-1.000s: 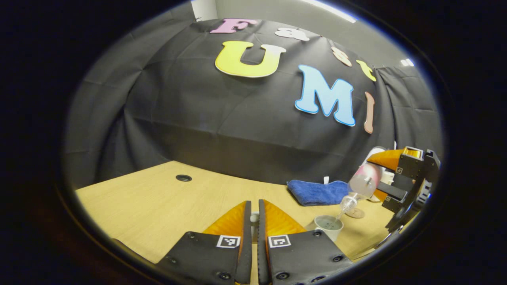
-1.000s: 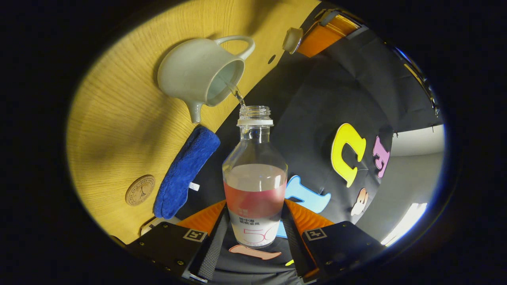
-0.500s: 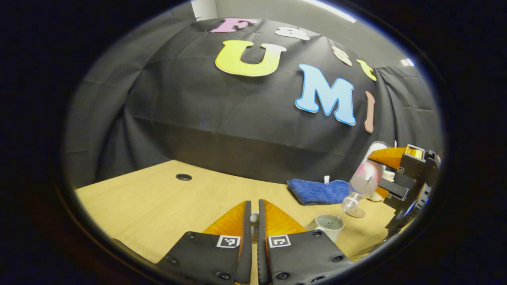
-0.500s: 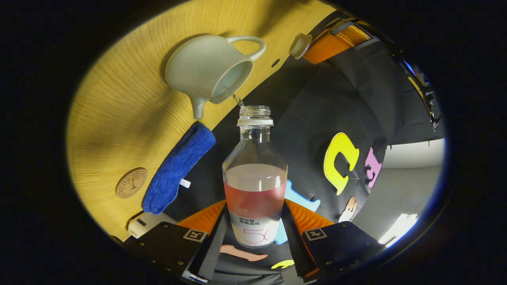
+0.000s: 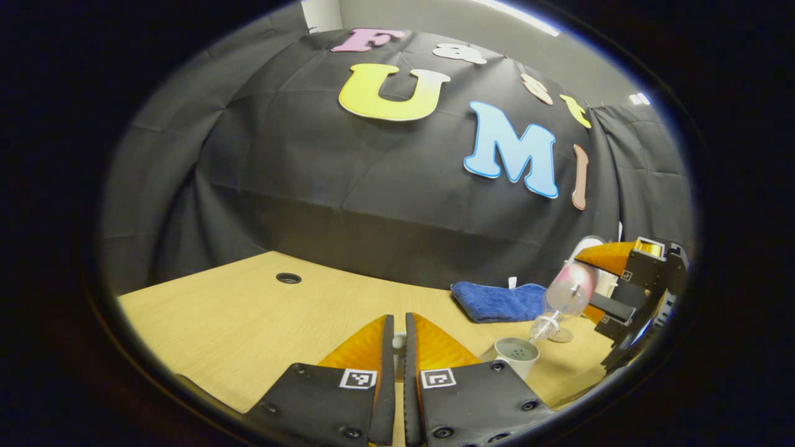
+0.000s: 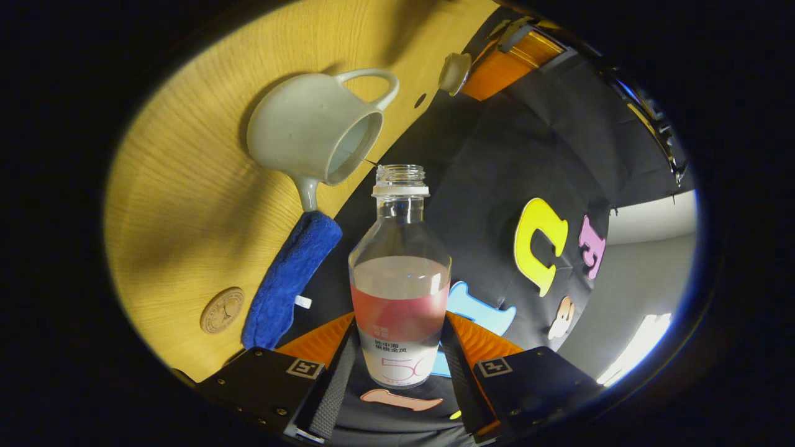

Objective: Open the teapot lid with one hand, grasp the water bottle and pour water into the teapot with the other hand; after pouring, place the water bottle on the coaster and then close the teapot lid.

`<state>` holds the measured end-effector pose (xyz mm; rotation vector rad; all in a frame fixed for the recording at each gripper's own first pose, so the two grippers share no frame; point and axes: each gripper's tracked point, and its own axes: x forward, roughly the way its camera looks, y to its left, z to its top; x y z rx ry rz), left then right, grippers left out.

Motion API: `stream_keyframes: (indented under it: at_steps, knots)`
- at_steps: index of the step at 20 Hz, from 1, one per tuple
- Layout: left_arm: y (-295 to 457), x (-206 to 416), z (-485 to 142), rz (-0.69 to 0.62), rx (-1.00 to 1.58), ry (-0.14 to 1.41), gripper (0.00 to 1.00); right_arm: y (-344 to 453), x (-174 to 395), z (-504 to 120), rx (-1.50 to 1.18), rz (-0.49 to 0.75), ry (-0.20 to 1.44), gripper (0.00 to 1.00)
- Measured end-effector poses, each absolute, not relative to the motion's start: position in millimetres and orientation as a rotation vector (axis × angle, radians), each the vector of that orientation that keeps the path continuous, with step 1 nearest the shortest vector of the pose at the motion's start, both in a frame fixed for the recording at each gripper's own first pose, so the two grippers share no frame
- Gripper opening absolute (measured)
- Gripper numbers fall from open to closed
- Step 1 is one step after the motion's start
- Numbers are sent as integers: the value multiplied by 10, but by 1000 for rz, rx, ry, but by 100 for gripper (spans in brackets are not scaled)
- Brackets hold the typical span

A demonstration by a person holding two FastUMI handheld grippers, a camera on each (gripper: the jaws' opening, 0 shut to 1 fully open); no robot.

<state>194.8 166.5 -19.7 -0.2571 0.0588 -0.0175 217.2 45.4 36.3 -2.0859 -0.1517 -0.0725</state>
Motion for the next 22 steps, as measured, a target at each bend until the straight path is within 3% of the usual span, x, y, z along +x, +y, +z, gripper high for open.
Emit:
stream_keyframes:
  at_steps: [6, 22]
  knots:
    - [1663, 1952, -199, -15, -260, 57, 12, 262, 2193, 225, -1667, -25, -6, 75]
    - [1573, 1938, -202, -53, -262, 63, 13, 262, 2005, -48, -766, 96, 176, 75]
